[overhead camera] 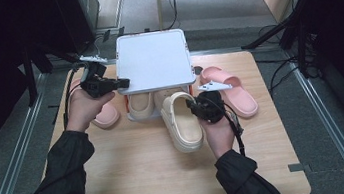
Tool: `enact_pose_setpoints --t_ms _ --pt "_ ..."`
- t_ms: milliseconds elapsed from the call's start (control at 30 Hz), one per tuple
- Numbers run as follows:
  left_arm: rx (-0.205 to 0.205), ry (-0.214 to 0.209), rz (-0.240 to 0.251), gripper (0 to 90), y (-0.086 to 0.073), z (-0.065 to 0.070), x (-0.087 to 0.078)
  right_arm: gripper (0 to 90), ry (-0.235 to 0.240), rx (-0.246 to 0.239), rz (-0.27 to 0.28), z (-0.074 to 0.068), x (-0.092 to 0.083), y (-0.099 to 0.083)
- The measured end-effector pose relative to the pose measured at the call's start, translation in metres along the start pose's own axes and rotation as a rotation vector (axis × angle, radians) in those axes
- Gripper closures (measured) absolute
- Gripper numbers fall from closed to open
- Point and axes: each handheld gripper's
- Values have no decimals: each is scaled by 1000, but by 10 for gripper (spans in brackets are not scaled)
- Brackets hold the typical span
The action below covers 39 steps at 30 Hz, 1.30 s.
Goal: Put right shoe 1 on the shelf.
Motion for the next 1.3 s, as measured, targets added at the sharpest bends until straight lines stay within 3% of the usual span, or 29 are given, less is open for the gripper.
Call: enact_pose_setpoints --t_ms 267,500,800,1033,1300 --pt "-5 -6 7 887 -1 0 0 763 -77 2 -34 -3 28 3" --pt "-3 -4 3 885 -1 0 0 728 -92 0 -44 -10 40 0" --pt "-4 -6 7 884 -1 0 0 671 -38 6 -46 -9 37 -3" --pt "-1 -3 7 878 -1 1 0 590 -6 0 -25 -8 26 -5" --pt "-4 -5 7 879 -1 0 0 587 28 -27 -39 -9 12 -13"
Point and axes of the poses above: each handheld gripper's, and its own axes: x roughly forward along the jaws, y roughly out of its top, z roughly to its right, and after that the axes turned 12 degrees about -z, right-handed
